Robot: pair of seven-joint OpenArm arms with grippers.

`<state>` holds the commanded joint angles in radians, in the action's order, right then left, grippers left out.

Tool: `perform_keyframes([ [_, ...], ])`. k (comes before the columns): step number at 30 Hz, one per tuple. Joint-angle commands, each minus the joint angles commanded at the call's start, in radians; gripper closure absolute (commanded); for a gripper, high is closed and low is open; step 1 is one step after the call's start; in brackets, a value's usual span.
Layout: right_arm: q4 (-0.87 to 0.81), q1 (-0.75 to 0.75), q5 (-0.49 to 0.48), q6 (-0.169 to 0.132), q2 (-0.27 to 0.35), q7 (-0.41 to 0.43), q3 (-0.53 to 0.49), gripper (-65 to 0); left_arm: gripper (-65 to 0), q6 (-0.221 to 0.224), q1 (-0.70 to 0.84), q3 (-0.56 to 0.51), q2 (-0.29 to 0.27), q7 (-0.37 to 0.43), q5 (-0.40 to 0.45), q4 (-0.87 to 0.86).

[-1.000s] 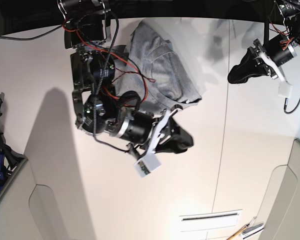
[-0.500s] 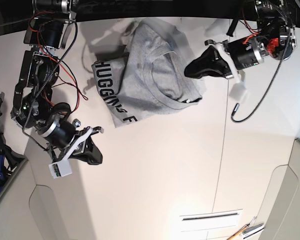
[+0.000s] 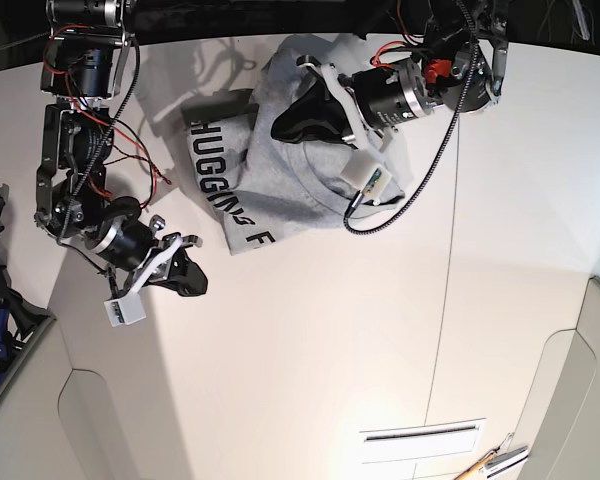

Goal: Fold the T-shirt properly
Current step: 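Flatten the folded bundle with both grippers and release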

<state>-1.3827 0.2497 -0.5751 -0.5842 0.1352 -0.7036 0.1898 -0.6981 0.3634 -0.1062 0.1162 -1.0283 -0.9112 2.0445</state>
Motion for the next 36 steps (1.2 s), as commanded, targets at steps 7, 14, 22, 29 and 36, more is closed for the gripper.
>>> perform_keyframes([
  [7,0.0,0.005,0.079,0.0,0.0,0.031,-0.072,0.0,0.0,0.0,0.0,0.0,0.0,0.016,0.014,-0.06],
  [14,0.0,0.005,0.116,0.0,0.0,0.071,-0.162,0.0,0.0,0.0,0.003,0.0,0.001,-0.063,0.014,-0.122],
  [22,0.029,0.006,0.253,0.001,0.0,0.153,-0.367,0.0,0.0,0.0,0.002,0.0,0.01,-0.101,0.106,-0.174],
  [29,0.137,0.008,0.276,0.005,0.005,0.153,-0.392,0.0,0.0,0.0,-0.037,0.004,0.063,-0.03,0.233,-0.259],
  [36,0.135,0.008,0.193,0.005,0.045,0.124,-0.387,0.0,0.0,0.0,-0.206,0.004,0.105,-0.013,0.304,-0.444],
])
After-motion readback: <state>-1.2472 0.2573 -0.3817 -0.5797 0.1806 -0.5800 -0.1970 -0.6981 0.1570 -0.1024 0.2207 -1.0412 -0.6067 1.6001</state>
